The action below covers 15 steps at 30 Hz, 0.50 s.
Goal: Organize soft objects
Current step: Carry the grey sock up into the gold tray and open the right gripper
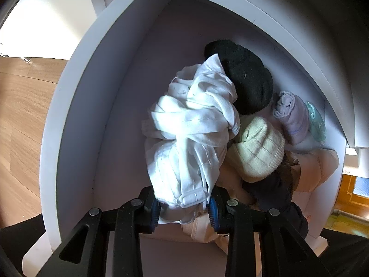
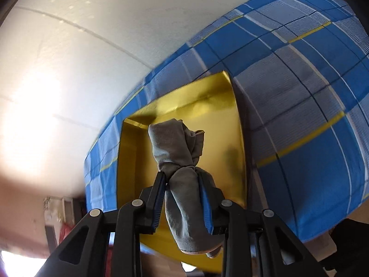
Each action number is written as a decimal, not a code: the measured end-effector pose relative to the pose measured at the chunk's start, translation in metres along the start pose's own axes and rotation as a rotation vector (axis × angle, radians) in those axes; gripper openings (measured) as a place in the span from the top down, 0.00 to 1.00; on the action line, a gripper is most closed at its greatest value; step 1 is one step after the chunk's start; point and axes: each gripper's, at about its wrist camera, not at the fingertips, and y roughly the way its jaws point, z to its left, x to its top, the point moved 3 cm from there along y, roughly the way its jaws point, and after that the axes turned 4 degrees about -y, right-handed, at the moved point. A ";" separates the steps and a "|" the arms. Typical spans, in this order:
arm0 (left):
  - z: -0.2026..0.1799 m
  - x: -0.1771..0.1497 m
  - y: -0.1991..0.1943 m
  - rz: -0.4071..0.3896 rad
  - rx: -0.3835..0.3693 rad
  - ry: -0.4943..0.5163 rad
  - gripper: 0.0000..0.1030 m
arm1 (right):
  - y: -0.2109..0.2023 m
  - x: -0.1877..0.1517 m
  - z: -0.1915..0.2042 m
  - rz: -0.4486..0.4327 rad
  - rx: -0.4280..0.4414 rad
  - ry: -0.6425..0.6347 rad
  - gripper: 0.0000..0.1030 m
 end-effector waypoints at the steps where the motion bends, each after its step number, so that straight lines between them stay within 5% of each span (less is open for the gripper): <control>1: 0.000 0.000 0.000 -0.001 0.001 0.000 0.67 | 0.005 0.006 0.000 -0.005 -0.020 0.005 0.73; 15: -0.006 -0.005 0.004 -0.011 0.018 0.014 0.67 | 0.041 0.034 -0.029 -0.093 -0.171 0.080 0.73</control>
